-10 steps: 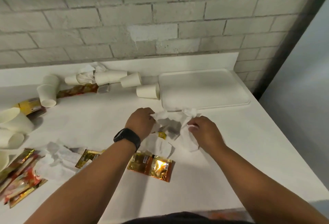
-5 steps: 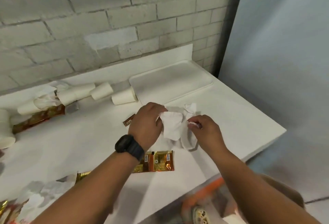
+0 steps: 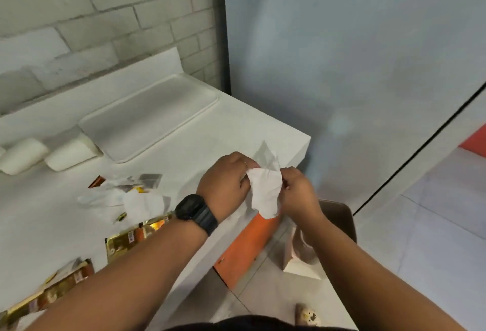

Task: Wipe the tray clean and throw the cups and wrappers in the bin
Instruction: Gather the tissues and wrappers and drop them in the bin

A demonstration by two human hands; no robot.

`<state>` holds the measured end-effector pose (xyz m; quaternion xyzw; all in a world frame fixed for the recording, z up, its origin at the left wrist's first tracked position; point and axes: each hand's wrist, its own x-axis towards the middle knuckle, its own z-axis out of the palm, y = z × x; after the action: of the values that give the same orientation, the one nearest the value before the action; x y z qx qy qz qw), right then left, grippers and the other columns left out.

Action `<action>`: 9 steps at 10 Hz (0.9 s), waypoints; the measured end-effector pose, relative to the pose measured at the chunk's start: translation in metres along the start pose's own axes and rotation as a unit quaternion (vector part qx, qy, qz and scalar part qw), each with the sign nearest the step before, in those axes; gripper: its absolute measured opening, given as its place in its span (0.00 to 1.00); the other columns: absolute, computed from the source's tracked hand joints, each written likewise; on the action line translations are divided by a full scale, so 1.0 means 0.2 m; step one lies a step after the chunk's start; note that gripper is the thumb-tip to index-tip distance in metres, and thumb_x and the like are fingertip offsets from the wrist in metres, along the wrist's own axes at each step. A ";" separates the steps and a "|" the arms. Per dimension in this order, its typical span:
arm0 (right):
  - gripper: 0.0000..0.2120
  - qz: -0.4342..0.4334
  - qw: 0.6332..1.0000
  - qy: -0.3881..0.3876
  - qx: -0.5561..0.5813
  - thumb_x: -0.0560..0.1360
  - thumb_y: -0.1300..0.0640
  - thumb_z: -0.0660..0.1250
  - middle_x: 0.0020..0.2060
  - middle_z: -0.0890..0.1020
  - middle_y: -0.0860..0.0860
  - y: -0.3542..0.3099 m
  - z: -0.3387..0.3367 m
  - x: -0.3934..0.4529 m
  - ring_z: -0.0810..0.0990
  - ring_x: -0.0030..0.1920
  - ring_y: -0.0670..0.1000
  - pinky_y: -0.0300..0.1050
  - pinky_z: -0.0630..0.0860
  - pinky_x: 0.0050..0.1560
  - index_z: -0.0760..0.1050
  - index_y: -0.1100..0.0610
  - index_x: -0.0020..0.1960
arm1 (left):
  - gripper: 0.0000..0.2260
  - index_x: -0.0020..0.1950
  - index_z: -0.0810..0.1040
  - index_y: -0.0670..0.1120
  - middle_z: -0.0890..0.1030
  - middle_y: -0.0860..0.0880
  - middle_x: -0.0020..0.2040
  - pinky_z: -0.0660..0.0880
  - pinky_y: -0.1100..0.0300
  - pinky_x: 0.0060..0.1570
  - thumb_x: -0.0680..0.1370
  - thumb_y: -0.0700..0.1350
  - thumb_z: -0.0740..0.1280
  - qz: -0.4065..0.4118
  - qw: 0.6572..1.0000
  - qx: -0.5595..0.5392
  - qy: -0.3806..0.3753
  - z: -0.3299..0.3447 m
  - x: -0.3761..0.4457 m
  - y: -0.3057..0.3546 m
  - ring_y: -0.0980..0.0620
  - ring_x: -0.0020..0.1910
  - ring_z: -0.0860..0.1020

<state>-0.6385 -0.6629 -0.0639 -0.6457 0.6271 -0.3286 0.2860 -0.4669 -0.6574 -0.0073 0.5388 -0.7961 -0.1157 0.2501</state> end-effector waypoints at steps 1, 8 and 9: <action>0.05 0.053 0.998 0.039 0.000 0.76 0.56 0.67 0.45 0.80 0.48 0.22 -0.15 -0.02 0.79 0.44 0.49 0.40 0.75 0.40 0.80 0.51 0.50 | 0.14 0.57 0.81 0.50 0.80 0.51 0.55 0.72 0.61 0.49 0.77 0.38 0.61 0.040 0.998 -0.011 -0.050 0.18 0.09 0.16 0.51 0.53 0.76; 0.11 0.237 0.898 -0.287 -0.235 0.76 0.55 0.65 0.55 0.80 0.52 1.94 -0.33 -0.03 0.79 0.53 0.53 0.40 0.73 0.53 0.80 0.56 0.56 | 0.16 0.68 0.68 0.48 0.76 0.45 0.62 0.73 0.53 0.57 0.81 0.46 0.57 -0.180 0.887 0.098 -0.414 1.74 0.33 0.26 0.43 0.59 0.76; 0.14 0.282 0.914 -0.251 -0.149 0.78 0.55 0.62 0.60 0.77 0.52 1.97 -0.28 0.02 0.76 0.57 0.53 0.41 0.71 0.60 0.76 0.53 0.63 | 0.18 0.70 0.66 0.48 0.75 0.44 0.64 0.73 0.51 0.59 0.80 0.44 0.58 -0.197 0.884 0.091 -0.413 1.84 0.36 0.25 0.43 0.61 0.75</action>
<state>-0.9268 -0.6841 -0.3360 -0.5382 0.7323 0.0361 0.4157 -0.7211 -0.7344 -0.2770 0.6082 -0.7118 -0.3021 -0.1793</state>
